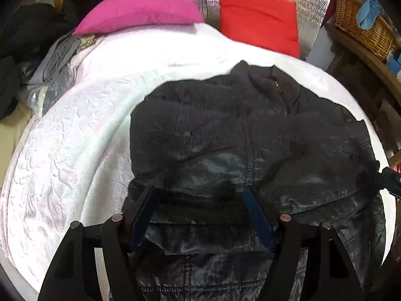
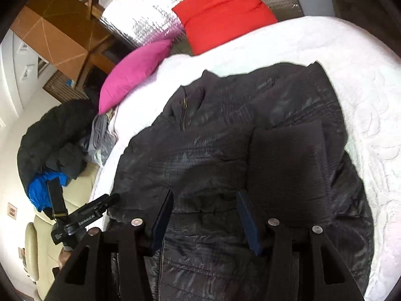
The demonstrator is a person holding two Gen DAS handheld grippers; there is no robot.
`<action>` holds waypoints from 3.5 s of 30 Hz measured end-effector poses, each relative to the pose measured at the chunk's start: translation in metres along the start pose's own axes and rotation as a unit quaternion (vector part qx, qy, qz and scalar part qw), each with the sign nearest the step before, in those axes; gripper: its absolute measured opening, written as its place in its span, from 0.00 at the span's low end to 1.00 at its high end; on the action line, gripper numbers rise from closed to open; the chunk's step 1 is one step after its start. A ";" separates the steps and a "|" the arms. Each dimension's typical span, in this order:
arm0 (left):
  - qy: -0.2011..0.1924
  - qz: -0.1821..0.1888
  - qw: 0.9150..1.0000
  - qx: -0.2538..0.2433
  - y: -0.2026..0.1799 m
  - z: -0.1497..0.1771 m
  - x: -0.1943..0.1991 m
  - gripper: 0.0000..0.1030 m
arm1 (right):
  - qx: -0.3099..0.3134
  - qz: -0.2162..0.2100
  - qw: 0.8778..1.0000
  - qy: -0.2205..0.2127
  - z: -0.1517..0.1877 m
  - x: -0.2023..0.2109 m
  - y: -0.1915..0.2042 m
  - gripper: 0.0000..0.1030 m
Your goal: Fold large clothes
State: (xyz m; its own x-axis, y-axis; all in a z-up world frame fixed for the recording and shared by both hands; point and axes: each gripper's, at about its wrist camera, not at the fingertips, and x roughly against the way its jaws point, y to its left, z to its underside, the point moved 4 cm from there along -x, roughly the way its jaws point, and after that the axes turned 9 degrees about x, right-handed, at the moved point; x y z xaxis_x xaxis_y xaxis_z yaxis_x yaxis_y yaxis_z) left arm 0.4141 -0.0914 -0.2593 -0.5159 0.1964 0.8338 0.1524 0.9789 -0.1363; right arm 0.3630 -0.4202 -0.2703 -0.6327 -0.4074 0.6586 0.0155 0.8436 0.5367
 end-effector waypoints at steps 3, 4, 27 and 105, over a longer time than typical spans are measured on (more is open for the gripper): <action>0.005 -0.043 0.999 -0.016 0.003 0.004 -0.005 0.72 | -0.023 0.020 1.000 0.003 0.000 -0.004 -0.014 0.66; 0.020 -0.056 0.998 -0.021 0.003 0.008 -0.014 0.74 | -0.028 0.024 0.999 0.007 0.000 -0.007 -0.018 0.66; 0.024 -0.002 0.999 0.032 0.044 0.006 -0.005 0.77 | -0.024 0.027 0.999 -0.006 0.015 0.035 -0.036 0.66; 0.141 0.159 0.966 0.150 0.078 0.288 0.091 0.10 | 0.001 0.085 0.988 0.132 0.272 0.133 -0.022 0.22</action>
State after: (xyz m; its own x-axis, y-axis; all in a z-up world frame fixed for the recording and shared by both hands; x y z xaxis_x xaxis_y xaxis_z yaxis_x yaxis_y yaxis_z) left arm 0.1359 0.0187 -0.3480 -0.2269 0.5084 0.8307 -0.0074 0.8520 -0.5235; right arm 0.0683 -0.3974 -0.3381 -0.3968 -0.3375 0.8536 0.1014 0.9082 0.4062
